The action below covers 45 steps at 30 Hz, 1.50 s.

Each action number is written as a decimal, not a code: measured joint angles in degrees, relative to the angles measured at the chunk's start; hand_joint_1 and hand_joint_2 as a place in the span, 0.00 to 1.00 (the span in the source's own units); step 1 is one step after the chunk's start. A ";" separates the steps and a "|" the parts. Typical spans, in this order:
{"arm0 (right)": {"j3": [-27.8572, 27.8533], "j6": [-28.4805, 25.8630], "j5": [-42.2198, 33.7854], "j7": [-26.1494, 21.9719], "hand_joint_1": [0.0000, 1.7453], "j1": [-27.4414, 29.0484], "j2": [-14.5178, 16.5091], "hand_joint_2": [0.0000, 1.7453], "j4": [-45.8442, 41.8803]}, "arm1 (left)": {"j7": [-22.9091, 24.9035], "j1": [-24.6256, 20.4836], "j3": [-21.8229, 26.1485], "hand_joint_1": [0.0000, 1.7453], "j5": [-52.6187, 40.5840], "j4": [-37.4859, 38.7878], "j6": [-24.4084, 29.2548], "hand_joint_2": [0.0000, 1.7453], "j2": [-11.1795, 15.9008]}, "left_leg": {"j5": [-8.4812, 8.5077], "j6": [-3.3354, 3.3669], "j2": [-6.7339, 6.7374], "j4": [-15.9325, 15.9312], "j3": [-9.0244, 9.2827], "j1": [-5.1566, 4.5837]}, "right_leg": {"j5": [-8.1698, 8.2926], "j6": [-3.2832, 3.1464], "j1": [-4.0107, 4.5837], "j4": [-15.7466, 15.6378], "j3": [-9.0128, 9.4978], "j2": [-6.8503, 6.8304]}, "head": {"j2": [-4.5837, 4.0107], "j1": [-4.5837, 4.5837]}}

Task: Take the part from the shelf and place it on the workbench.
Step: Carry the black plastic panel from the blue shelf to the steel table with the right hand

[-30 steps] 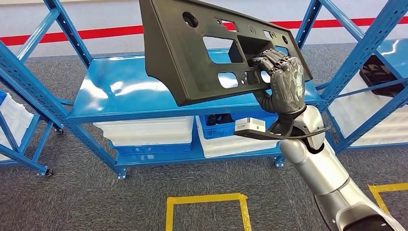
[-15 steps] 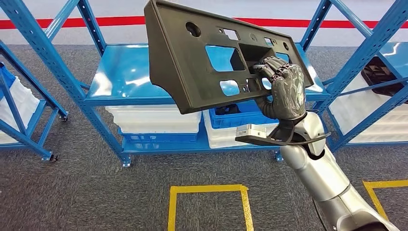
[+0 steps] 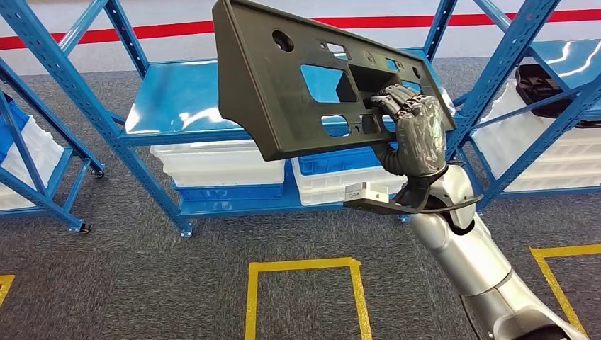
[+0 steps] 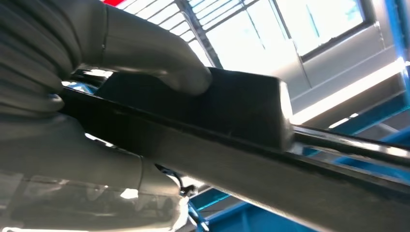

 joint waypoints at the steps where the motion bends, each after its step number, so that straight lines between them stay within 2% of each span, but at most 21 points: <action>1: 0.00 0.01 0.00 0.00 1.00 0.07 0.01 1.00 0.01 | 0.01 0.01 0.00 0.00 0.00 -0.01 -0.02 1.00 0.00 | 0.11 -0.05 0.00 0.70 0.72 0.04 | 0.50 0.05 0.01 0.05 -0.67 -0.01 | 0.00 -0.22; 2: -0.01 0.01 0.00 0.00 1.00 0.12 0.02 1.00 0.01 | 0.01 0.02 0.00 0.00 0.00 -0.01 -0.03 1.00 0.01 | 1.10 -0.06 0.01 -0.95 2.56 0.11 | 0.95 0.17 -0.01 0.12 -1.29 -0.01 | 0.00 -0.42; 5: -0.09 0.03 0.01 0.02 1.00 0.08 0.01 1.00 0.01 | 0.02 -0.07 0.00 0.00 0.00 -0.02 -0.07 1.00 0.04 | 3.34 0.05 -0.03 -12.33 10.57 0.22 | 1.94 0.90 0.03 0.56 -2.61 -0.01 | 0.00 -0.97; 7: -0.16 0.07 0.03 0.03 1.00 -0.02 0.02 1.00 0.02 | 0.02 -0.07 0.00 0.00 0.00 -0.02 -0.13 1.00 0.07 | 3.10 0.37 -0.15 -15.41 12.15 -0.01 | 2.58 1.60 0.13 0.77 -3.02 -0.02 | 0.00 -0.99; 10: -0.20 0.20 0.08 0.04 1.00 -0.10 0.07 1.00 0.04 | -0.01 -0.04 0.00 0.00 0.01 -0.03 -0.27 1.00 0.13 | 4.24 1.69 -0.08 -15.51 11.08 -0.21 | 2.47 2.73 -0.08 1.08 -3.63 0.10 | 0.00 -0.80; 12: -0.26 0.28 0.10 0.09 1.00 -0.17 0.08 1.00 0.08 | -0.04 -0.13 0.00 0.00 0.02 -0.03 -0.38 1.00 0.19 | 5.45 2.51 0.09 -15.74 9.86 -0.11 | -1.19 3.09 -0.15 5.20 -5.70 0.21 | 0.00 -0.27; 14: -0.27 0.34 0.11 0.13 1.00 -0.20 0.09 1.00 0.15 | -0.06 -0.13 0.00 0.00 0.06 -0.03 -0.50 1.00 0.23 | 6.54 2.80 0.16 -15.71 8.38 -0.20 | -5.83 3.05 -0.07 12.75 -8.38 0.20 | 0.00 0.65; 16: -0.26 0.39 0.13 0.20 1.00 -0.17 0.10 1.00 0.22 | -0.08 -0.10 0.00 0.00 0.14 -0.02 -0.57 1.00 0.27 | 7.56 2.84 0.18 -15.59 6.91 -0.36 | -7.20 2.99 -0.01 16.72 -8.64 0.20 | 0.00 1.35; 17: -0.26 0.40 0.15 0.22 1.00 -0.17 0.12 1.00 0.25 | -0.10 -0.10 0.00 0.00 0.17 -0.02 -0.59 1.00 0.31 | 8.05 2.82 0.17 -15.52 6.23 -0.42 | -6.41 2.91 0.03 15.76 -7.21 0.20 | 0.00 1.58; 19: -0.26 0.40 0.24 0.26 1.00 -0.27 0.17 1.00 0.28 | -0.14 -0.12 0.00 0.00 0.17 -0.03 -0.63 1.00 0.39 | 8.90 2.59 0.11 -15.37 5.18 -0.47 | -3.95 2.58 0.10 8.45 -1.68 0.19 | 0.00 1.96; 21: -0.27 0.40 0.32 0.26 1.00 -0.48 0.31 1.00 0.28 | -0.16 -0.18 0.00 0.00 0.16 -0.04 -0.64 1.00 0.48 | 9.71 2.06 0.04 -15.31 4.53 -0.54 | -3.03 2.17 0.40 1.73 2.87 0.23 | 0.00 2.11; 24: -0.29 0.40 0.33 0.27 1.00 -0.55 0.44 1.00 0.29 | -0.16 -0.20 0.00 0.00 0.15 -0.04 -0.68 1.00 0.59 | 10.88 0.99 -0.01 -15.57 4.18 -0.47 | -2.68 1.39 0.65 0.17 3.19 0.30 | 0.00 1.94; 26: -0.28 0.40 0.33 0.32 1.00 -0.56 0.58 1.00 0.31 | -0.16 -0.13 0.00 0.00 0.15 -0.04 -0.76 1.00 0.70 | 9.51 0.48 -0.03 -14.42 3.52 -0.33 | -1.75 0.60 0.34 -0.02 2.34 0.21 | 0.00 1.63; 30: -0.28 0.40 0.45 0.52 1.00 -0.03 0.85 1.00 0.32 | -0.16 0.11 0.00 0.00 0.08 -0.03 -1.10 1.00 0.87 | 0.39 0.07 -0.01 -1.60 0.14 -0.10 | 0.31 -0.33 0.33 -0.04 -0.03 0.04 | 0.00 0.20; 32: -0.28 0.40 0.49 0.59 1.00 0.48 0.94 1.00 0.33 | -0.17 0.26 -0.01 0.00 0.07 -0.02 -1.21 1.00 0.93 | 0.20 -0.03 -0.01 0.30 1.27 -0.04 | 1.25 -0.28 0.39 0.09 -1.34 0.03 | 0.00 -0.24; 34: -0.29 0.39 0.52 0.61 1.00 0.81 1.01 1.00 0.33 | -0.22 0.31 -0.02 0.00 0.05 -0.02 -1.23 1.00 0.98 | 2.51 0.02 0.00 -6.29 6.47 0.05 | 2.03 0.04 0.36 0.35 -2.47 0.05 | 0.00 -0.66; 36: -0.33 0.37 0.55 0.62 1.00 0.92 1.07 1.00 0.34 | -0.29 0.30 -0.03 0.00 0.05 -0.02 -1.23 1.00 1.01 | 3.47 0.22 -0.06 -13.60 11.21 -0.08 | 2.65 0.61 0.44 0.64 -3.22 0.05 | 0.00 -0.89; 37: -0.35 0.36 0.55 0.62 1.00 0.94 1.11 1.00 0.34 | -0.31 0.31 -0.04 0.00 0.08 -0.02 -1.23 1.00 1.02 | 3.40 0.39 -0.11 -15.26 12.09 -0.20 | 2.96 0.94 0.49 0.74 -3.41 0.03 | 0.00 -0.89; 40: -0.44 0.30 0.56 0.63 1.00 1.07 1.32 1.00 0.39 | -0.32 0.35 -0.04 0.00 0.24 -0.02 -1.21 1.00 1.05 | 4.10 1.46 -0.12 -15.69 11.41 -0.47 | 3.64 1.96 0.44 0.75 -3.79 0.05 | 0.00 -0.74; 42: -0.55 0.24 0.56 0.62 1.00 1.19 1.38 1.00 0.49 | -0.34 0.24 -0.03 0.00 0.41 -0.03 -1.17 1.00 1.07 | 5.13 2.36 0.04 -15.89 10.48 -0.35 | 1.15 2.43 0.37 2.95 -4.89 0.09 | 0.00 -0.44; 45: -0.67 0.18 0.47 0.50 1.00 1.42 1.41 1.00 0.75 | -0.34 0.17 -0.02 0.00 0.61 -0.04 -1.10 1.00 1.10 | 6.67 2.83 0.22 -15.85 8.46 -0.30 | -5.92 2.66 0.30 13.36 -8.34 0.11 | 0.00 0.75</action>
